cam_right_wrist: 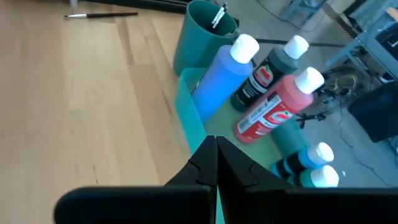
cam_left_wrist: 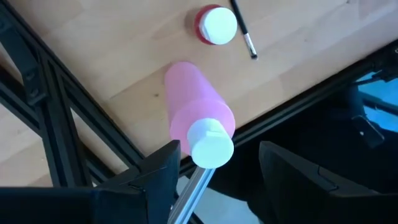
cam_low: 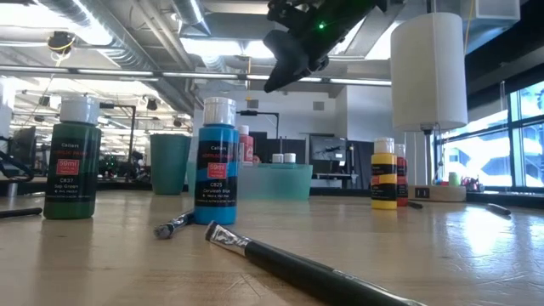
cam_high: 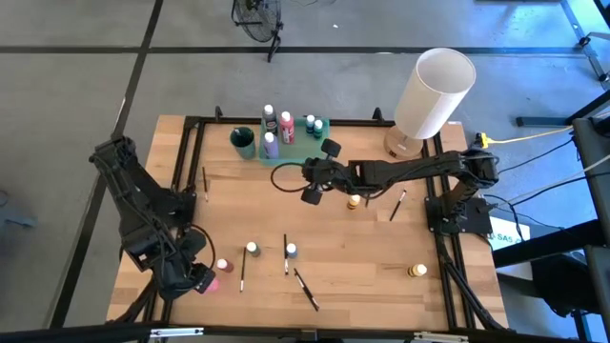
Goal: Pick & Place Paint Supplies
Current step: Put the big pink paint bottle into the green bin
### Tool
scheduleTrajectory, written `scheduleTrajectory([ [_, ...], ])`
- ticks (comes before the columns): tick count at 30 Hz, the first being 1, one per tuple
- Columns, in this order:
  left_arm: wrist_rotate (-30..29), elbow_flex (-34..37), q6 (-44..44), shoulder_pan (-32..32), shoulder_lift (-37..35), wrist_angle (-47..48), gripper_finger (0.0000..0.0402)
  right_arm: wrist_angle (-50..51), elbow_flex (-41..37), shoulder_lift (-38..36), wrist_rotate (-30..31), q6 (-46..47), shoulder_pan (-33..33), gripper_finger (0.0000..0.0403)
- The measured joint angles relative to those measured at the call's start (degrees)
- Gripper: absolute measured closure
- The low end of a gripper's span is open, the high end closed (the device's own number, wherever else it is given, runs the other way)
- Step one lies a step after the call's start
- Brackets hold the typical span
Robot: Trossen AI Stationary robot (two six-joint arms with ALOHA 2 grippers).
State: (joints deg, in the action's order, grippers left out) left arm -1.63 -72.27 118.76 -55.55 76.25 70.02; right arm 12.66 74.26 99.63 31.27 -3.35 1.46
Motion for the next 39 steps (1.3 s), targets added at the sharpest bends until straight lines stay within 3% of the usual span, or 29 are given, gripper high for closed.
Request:
scheduleTrajectory([
  [13,0.0,0.0,-2.5,-0.6,0.1,-0.4,0.0188,-2.8,0.0,0.0,-0.7,-0.6,-2.7,0.0402],
  [21,-0.2,0.0,-5.6,-0.6,0.1,-2.0,0.0186,-3.8,0.0,0.0,-7.9,-1.2,-3.8,0.0402],
  [39,2.8,0.0,-1.9,-0.6,3.1,-0.6,0.0192,-3.5,0.0,0.0,-8.0,-1.1,-3.8,0.0402],
])
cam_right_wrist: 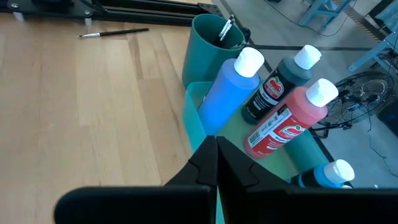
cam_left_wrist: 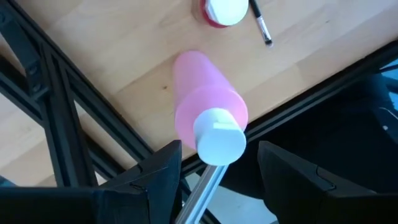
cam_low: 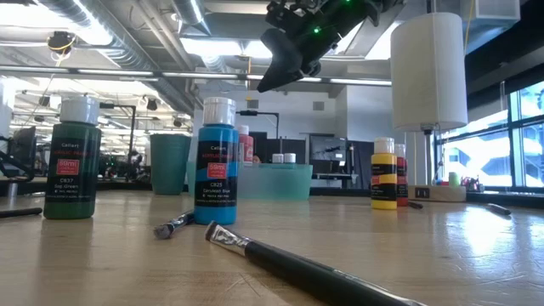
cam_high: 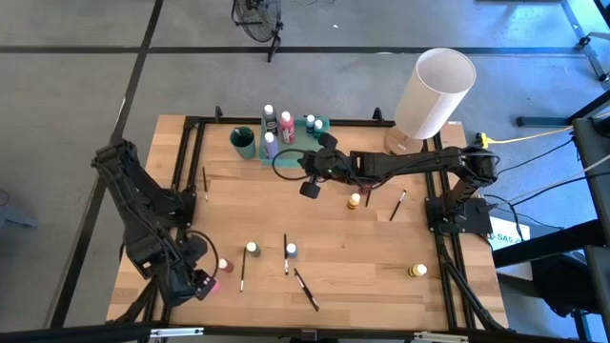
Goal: Pick & Place Paint Supplies
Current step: Put the big pink paint bottle into the green bin
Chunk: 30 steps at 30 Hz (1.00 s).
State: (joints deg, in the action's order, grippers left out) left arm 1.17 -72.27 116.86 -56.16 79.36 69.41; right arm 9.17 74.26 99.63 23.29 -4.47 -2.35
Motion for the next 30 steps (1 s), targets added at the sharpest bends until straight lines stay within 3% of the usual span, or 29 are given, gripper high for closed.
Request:
scheduleTrajectory([
  [24,0.1,0.0,-0.1,0.9,3.7,1.2,0.0192,0.0,0.0,0.0,0.0,0.1,0.0,0.0402],
  [30,3.2,0.0,-1.1,0.9,5.5,1.2,0.0192,0.0,0.0,0.0,0.0,0.1,0.0,0.0402],
])
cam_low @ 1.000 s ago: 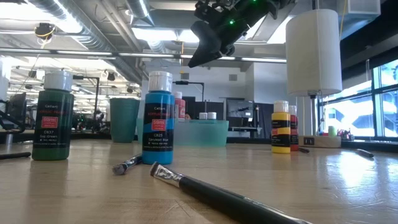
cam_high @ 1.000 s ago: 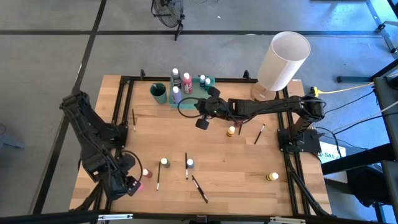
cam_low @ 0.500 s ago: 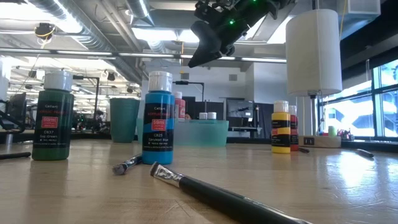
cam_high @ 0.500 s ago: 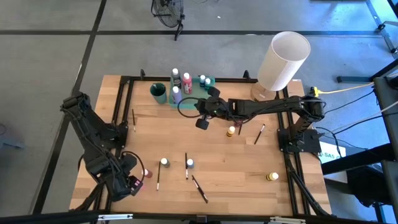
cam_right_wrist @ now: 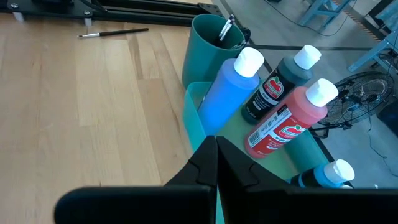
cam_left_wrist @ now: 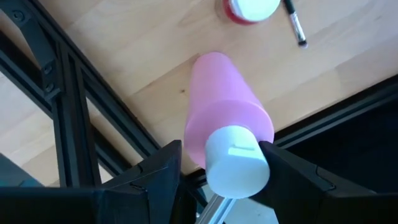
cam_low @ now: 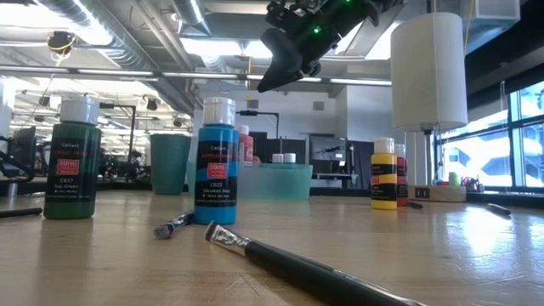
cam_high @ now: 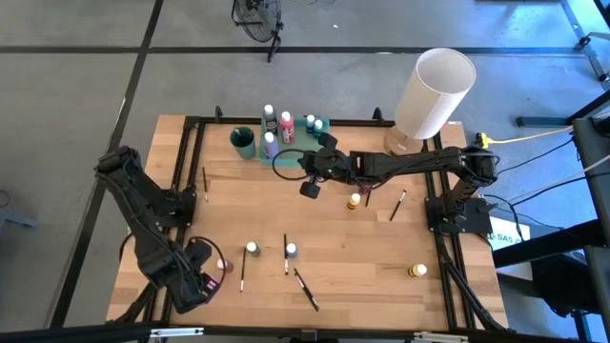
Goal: Pick & Place Paint Supplies
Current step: Put the big pink paint bottle into the green bin
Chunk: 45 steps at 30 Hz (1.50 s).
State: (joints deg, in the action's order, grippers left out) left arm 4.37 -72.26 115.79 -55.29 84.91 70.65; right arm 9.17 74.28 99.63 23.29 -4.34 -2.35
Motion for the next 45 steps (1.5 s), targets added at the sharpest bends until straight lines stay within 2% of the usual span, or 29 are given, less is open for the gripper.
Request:
scheduleTrajectory([
  [11,0.4,-0.1,-1.6,0.3,0.5,0.8,0.0196,0.0,0.0,0.0,0.0,0.0,0.0,0.0402],
  [24,0.1,-0.2,-5.1,0.3,0.5,2.1,0.0282,0.0,0.0,0.0,0.0,0.0,0.0,0.0402],
  [31,0.3,-0.1,-6.1,0.3,0.5,2.9,0.0284,0.0,0.0,0.0,0.0,0.0,0.0,0.0402],
  [37,2.5,-0.5,-11.8,0.4,0.6,4.0,0.0284,0.0,0.0,0.0,0.0,0.0,0.0,0.0402],
  [45,3.9,-5.4,-12.2,0.9,0.8,14.1,0.0284,0.0,0.0,0.0,0.0,0.0,0.0,0.0402],
])
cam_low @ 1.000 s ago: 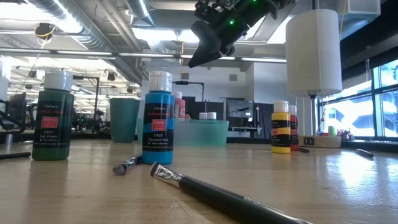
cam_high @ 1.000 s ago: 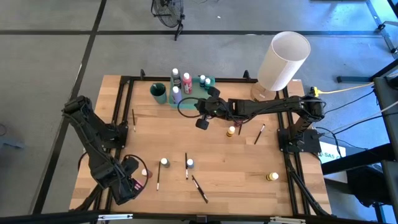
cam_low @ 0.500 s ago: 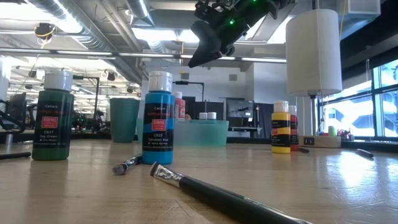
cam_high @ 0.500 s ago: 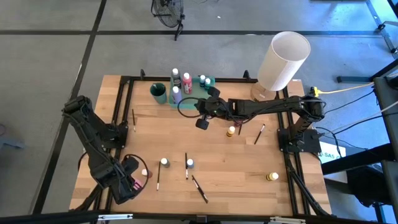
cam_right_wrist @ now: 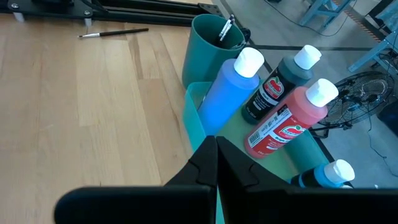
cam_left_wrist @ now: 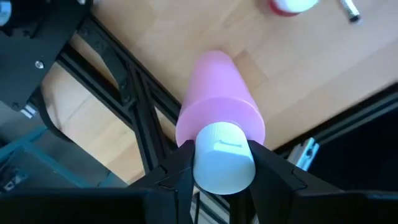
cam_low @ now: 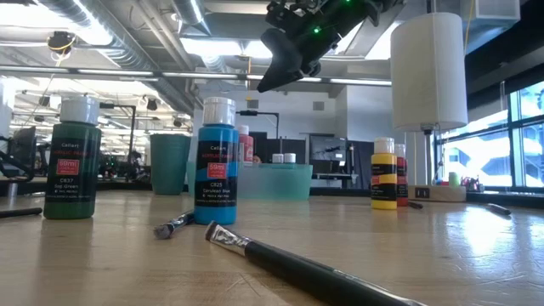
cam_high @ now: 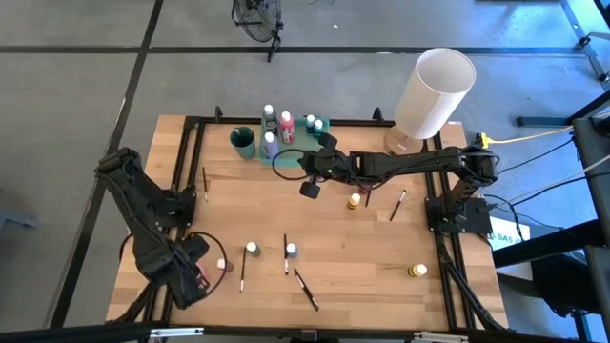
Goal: Pick & Place Paint Supplies
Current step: Put the big pink paint bottle into the green bin
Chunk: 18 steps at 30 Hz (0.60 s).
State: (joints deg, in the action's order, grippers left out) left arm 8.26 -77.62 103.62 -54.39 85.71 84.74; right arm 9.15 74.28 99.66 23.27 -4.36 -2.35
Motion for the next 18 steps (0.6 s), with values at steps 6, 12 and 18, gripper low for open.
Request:
scheduleTrajectory([
  [6,-4.0,-4.5,-3.7,1.4,-0.4,5.7,0.0284,0.0,0.0,0.0,0.0,0.0,0.0,0.0402],
  [12,-6.4,-6.4,-9.9,4.6,-0.8,5.7,0.0284,-0.1,0.0,0.0,-1.4,0.0,0.0,0.0402],
  [18,-5.7,-6.4,-15.4,7.7,-0.8,5.2,0.0284,-0.4,0.0,0.0,-5.8,-0.7,-0.2,0.0402],
])
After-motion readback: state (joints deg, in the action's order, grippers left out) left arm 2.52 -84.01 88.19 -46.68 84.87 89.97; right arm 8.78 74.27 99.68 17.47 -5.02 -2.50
